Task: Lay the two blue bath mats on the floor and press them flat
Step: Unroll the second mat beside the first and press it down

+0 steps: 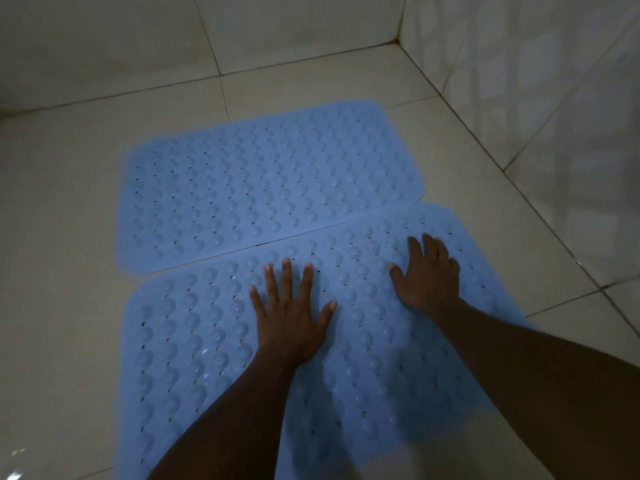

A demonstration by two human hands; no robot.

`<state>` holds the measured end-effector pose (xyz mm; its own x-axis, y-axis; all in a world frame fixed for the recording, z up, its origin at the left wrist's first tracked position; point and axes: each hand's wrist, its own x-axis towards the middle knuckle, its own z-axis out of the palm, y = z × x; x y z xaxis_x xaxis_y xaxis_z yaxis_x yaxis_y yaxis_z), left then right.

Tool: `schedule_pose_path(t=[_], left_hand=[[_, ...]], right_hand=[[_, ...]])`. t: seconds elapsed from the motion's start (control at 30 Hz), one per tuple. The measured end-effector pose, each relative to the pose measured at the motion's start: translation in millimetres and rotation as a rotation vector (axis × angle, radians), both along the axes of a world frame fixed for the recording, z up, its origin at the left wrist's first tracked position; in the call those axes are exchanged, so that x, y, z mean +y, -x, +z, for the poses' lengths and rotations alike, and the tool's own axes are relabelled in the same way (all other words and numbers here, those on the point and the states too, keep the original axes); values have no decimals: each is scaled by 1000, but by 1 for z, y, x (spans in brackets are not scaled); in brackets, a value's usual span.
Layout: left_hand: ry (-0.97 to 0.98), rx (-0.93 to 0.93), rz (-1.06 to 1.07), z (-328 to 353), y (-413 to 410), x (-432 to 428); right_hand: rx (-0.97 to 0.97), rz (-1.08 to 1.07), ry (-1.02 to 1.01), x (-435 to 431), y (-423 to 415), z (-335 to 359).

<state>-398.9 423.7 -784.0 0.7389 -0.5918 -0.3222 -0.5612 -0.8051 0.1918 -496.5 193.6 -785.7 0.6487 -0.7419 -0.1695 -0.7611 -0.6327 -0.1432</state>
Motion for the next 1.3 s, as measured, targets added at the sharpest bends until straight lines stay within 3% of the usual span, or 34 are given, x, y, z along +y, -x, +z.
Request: schedule_pose_path(t=[0.4, 0.6, 0.93, 1.3], left_hand=[[72, -24, -163, -27, -31, -110], [87, -125, -156, -46, -29, -110], [61, -117, -154, -48, -28, -111], [66, -101, -158, -49, -29, -110]], right_hand=[[-166, 24, 98, -54, -55, -36], [-137, 53, 226, -50, -49, -57], [-67, 54, 201, -50, -48, -51], [-119, 63, 167, -52, -49, -55]])
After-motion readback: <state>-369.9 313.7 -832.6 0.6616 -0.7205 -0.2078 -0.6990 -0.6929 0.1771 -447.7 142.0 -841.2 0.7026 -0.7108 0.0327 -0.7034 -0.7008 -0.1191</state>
